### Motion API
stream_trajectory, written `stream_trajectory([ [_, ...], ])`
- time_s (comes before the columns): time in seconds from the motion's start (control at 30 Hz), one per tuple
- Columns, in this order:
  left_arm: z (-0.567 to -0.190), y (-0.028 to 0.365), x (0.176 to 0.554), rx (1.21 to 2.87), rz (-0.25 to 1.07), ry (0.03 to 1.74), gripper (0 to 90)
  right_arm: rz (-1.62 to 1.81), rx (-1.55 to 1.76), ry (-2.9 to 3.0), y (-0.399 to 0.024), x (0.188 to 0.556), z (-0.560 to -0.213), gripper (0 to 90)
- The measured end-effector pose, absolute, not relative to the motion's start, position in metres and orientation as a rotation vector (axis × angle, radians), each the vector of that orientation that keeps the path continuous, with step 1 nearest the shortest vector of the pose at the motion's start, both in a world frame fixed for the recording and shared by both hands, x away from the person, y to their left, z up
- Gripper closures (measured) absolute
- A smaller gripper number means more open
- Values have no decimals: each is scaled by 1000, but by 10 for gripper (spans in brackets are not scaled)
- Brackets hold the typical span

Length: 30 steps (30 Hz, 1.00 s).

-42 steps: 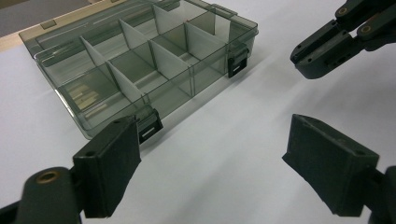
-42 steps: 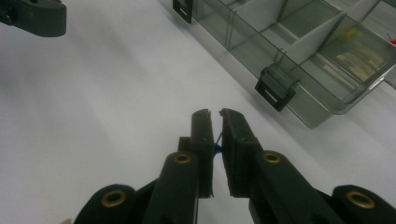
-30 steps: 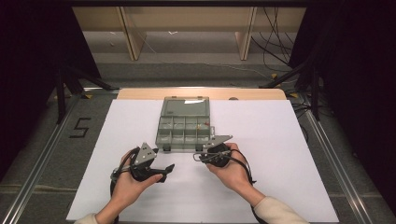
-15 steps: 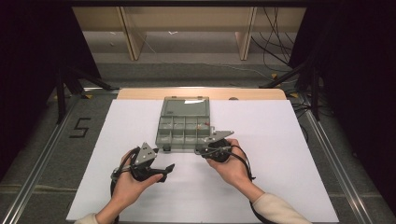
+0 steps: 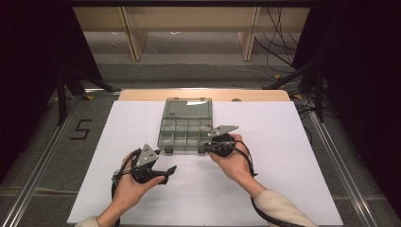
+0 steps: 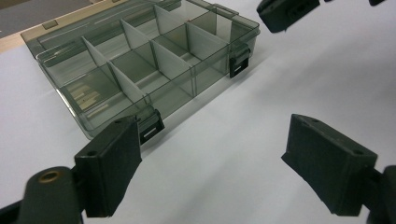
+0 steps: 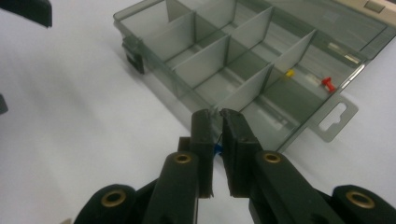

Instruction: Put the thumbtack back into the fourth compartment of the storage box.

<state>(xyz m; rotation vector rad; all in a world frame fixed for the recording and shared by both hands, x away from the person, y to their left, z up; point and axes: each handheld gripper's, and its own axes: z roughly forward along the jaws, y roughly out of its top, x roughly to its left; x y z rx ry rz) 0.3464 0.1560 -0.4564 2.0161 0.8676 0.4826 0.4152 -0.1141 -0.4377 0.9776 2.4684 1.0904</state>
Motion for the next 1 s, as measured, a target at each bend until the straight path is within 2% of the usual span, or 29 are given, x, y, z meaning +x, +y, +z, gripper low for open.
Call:
stream_trajectory([
  [0.47, -457, 156, 347, 1999, 474, 877, 176, 1142, 1031, 2400, -114, 448, -429, 841],
  [1.0, -458, 157, 347, 2004, 478, 875, 177, 1173, 1072, 2321, -112, 480, -436, 840],
])
